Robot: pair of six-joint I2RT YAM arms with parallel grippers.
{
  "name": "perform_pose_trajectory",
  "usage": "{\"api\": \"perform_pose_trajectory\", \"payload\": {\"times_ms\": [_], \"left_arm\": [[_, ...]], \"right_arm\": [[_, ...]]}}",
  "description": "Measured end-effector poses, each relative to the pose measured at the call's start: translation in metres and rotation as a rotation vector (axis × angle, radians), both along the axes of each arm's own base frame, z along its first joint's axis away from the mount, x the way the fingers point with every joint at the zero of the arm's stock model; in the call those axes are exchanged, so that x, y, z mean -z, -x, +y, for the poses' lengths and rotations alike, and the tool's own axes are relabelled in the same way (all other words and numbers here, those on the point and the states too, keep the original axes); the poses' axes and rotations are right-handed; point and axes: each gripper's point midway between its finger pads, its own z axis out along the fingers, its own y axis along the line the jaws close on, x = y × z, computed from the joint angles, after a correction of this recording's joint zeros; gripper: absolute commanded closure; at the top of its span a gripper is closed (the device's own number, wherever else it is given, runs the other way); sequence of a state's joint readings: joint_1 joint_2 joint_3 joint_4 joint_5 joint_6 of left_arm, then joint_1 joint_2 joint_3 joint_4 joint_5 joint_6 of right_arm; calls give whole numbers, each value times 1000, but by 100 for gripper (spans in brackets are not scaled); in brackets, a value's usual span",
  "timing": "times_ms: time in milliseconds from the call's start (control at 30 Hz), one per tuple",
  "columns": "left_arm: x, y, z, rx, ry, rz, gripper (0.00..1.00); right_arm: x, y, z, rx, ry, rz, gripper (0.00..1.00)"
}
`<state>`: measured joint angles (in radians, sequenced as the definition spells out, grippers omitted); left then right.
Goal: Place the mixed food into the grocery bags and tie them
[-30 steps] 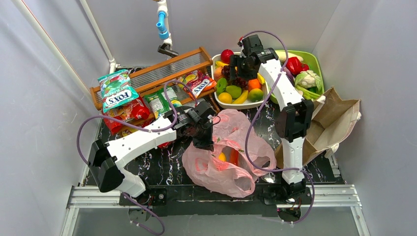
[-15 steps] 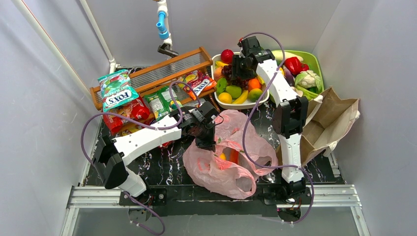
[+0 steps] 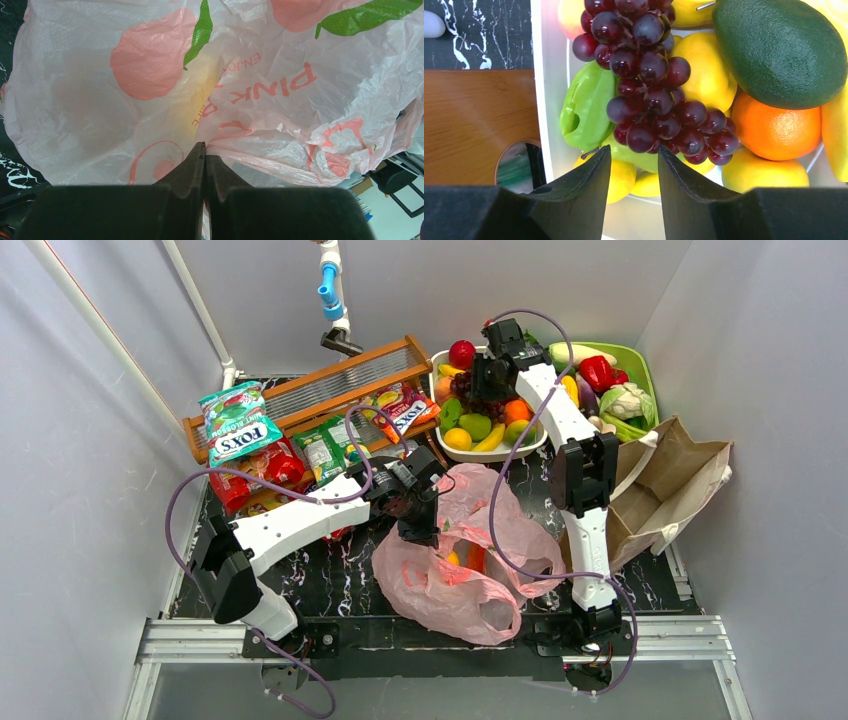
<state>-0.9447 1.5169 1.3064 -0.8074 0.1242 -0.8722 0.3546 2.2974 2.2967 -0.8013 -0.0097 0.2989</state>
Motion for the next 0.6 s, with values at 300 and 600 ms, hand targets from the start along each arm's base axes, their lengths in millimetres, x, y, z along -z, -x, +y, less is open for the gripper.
{"api": "perform_pose_trajectory", "payload": {"times_ms": [300, 600], "left_arm": [[1, 0, 0, 2, -1, 0, 100], [6, -1, 0, 7, -16, 8, 100]], "right_arm": [[6, -8, -5, 25, 25, -16, 60], [5, -14, -3, 24, 18, -37, 62]]}}
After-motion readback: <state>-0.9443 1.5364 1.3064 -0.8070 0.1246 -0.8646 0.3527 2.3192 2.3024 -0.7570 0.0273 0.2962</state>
